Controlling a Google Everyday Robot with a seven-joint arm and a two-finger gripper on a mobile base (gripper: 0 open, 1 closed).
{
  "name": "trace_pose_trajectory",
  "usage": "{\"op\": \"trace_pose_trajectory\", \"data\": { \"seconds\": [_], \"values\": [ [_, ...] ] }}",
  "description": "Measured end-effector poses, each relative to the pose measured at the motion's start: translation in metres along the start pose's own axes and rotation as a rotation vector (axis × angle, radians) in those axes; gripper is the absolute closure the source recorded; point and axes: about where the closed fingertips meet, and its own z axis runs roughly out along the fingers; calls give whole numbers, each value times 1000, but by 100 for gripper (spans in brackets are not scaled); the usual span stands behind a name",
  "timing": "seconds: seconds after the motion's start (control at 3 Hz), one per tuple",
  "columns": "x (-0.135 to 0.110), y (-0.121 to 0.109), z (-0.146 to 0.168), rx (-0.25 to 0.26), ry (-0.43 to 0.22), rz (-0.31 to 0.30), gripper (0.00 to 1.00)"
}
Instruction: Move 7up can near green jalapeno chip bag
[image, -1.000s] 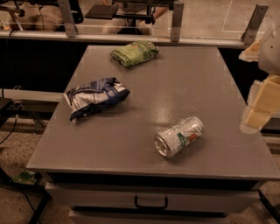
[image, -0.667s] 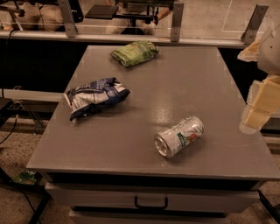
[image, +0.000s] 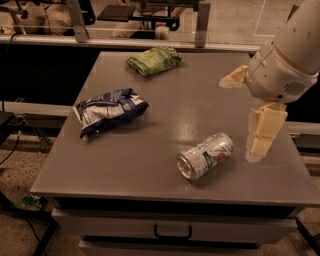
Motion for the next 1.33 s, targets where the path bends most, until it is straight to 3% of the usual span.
{"op": "trace_pose_trajectory", "data": {
  "seconds": [0.33,0.67,1.0,1.33],
  "values": [
    [-6,0,44,-103,-26,-156,0],
    [0,2,68,-159,-13,-240,0],
    [7,1,78,-186,13,-279,2],
    [8,1,80,-199,27,-294,24]
  ]
}}
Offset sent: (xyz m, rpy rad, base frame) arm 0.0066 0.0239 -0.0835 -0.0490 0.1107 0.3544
